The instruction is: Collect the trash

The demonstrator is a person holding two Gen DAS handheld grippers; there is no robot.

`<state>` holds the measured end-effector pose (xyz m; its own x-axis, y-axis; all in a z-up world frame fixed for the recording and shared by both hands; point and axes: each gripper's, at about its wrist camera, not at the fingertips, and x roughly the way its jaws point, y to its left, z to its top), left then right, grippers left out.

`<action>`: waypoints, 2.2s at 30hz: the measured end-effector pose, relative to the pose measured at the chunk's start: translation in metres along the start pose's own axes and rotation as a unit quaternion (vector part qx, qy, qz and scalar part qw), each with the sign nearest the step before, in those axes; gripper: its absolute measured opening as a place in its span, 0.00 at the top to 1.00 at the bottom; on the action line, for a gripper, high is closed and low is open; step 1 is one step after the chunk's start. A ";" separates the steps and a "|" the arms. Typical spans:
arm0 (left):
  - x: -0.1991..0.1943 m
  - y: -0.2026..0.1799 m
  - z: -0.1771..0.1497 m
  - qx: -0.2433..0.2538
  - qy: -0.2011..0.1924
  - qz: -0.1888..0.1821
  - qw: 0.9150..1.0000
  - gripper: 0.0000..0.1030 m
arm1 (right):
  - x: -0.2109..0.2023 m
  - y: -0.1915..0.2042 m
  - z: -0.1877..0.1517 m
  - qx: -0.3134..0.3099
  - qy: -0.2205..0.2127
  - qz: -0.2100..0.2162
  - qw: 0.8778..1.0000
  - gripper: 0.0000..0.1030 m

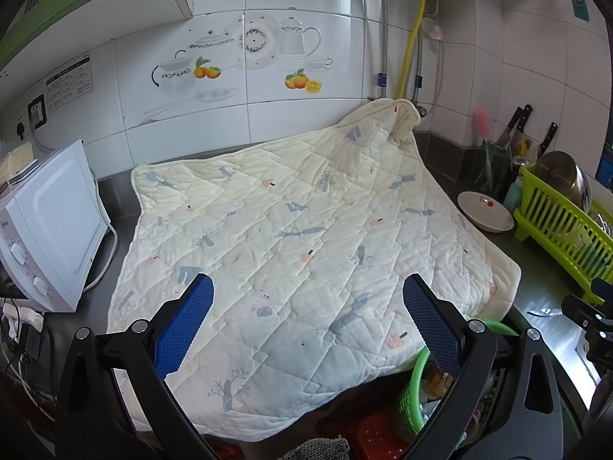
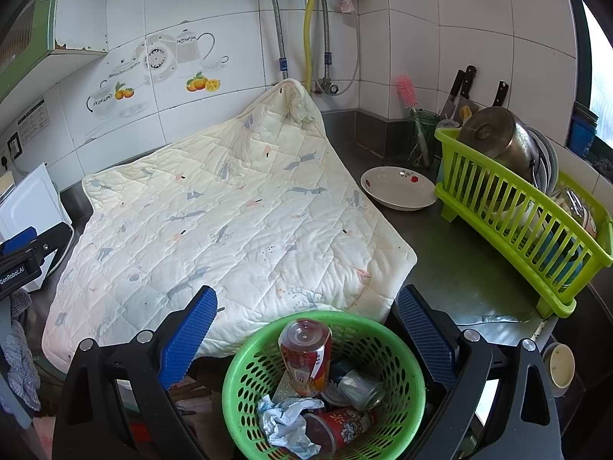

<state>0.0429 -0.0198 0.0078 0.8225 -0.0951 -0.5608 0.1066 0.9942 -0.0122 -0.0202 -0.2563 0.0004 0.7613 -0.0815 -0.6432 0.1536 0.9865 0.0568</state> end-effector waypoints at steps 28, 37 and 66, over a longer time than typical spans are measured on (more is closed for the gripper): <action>-0.004 -0.007 0.001 0.007 0.001 -0.008 1.000 0.05 | -0.002 0.003 0.001 -0.001 -0.008 0.000 1.000 0.09; -0.003 -0.010 0.003 0.012 0.001 -0.010 1.000 0.05 | -0.001 0.003 0.003 -0.007 -0.015 -0.007 1.000 0.08; -0.006 -0.013 0.005 0.019 -0.001 -0.018 1.000 0.05 | -0.004 0.001 0.002 -0.008 -0.022 -0.011 1.000 0.08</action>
<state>0.0389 -0.0328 0.0155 0.8194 -0.1305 -0.5582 0.1571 0.9876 -0.0003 -0.0219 -0.2553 0.0042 0.7850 -0.1099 -0.6097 0.1618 0.9863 0.0306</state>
